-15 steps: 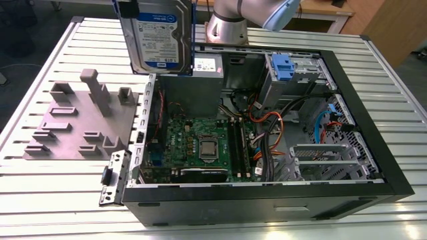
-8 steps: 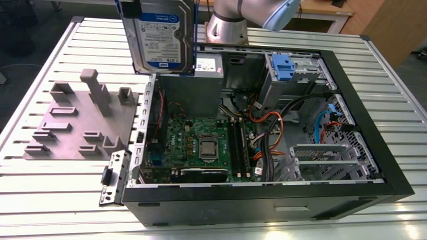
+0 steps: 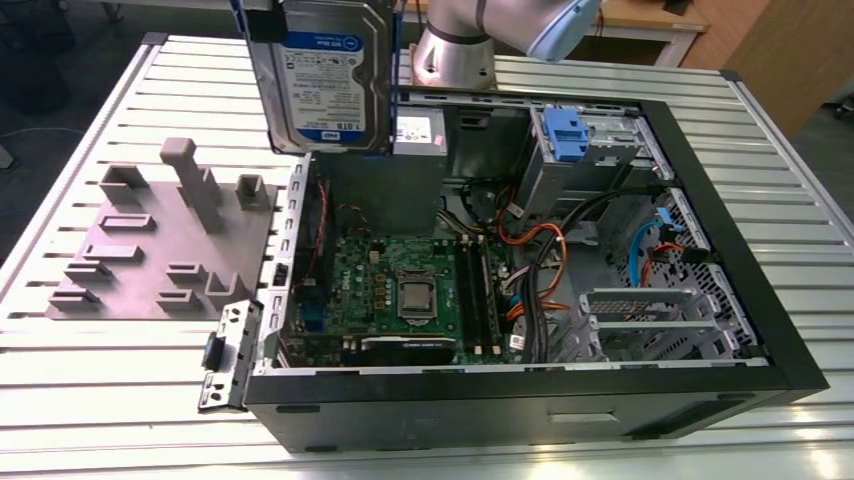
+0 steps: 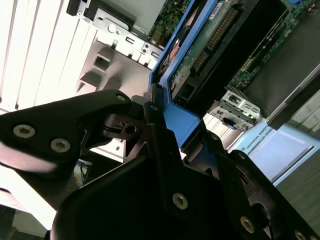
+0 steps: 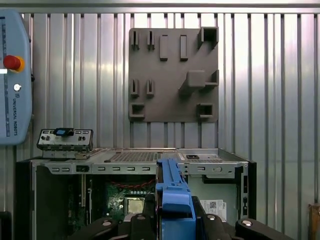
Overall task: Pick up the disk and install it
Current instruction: 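Pick up the disk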
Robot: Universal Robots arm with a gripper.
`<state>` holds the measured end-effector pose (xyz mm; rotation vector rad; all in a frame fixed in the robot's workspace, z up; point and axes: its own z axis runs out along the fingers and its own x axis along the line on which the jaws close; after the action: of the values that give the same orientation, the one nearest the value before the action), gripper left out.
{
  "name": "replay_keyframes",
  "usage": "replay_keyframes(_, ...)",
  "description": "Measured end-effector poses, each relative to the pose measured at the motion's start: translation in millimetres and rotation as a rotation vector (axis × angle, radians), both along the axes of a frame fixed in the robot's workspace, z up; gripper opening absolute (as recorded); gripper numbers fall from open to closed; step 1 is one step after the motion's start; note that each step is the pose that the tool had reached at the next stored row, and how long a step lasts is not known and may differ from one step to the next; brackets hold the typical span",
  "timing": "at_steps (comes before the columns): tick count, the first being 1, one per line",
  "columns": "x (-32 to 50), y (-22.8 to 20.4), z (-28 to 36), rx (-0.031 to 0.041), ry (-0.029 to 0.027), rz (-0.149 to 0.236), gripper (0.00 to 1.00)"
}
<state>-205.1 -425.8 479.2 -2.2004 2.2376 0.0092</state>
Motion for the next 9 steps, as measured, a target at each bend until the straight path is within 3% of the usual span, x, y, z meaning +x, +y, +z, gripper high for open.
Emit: replay_keyframes(9,12.5,-0.2,0.0,0.0000,0.0000,0.000,0.36)
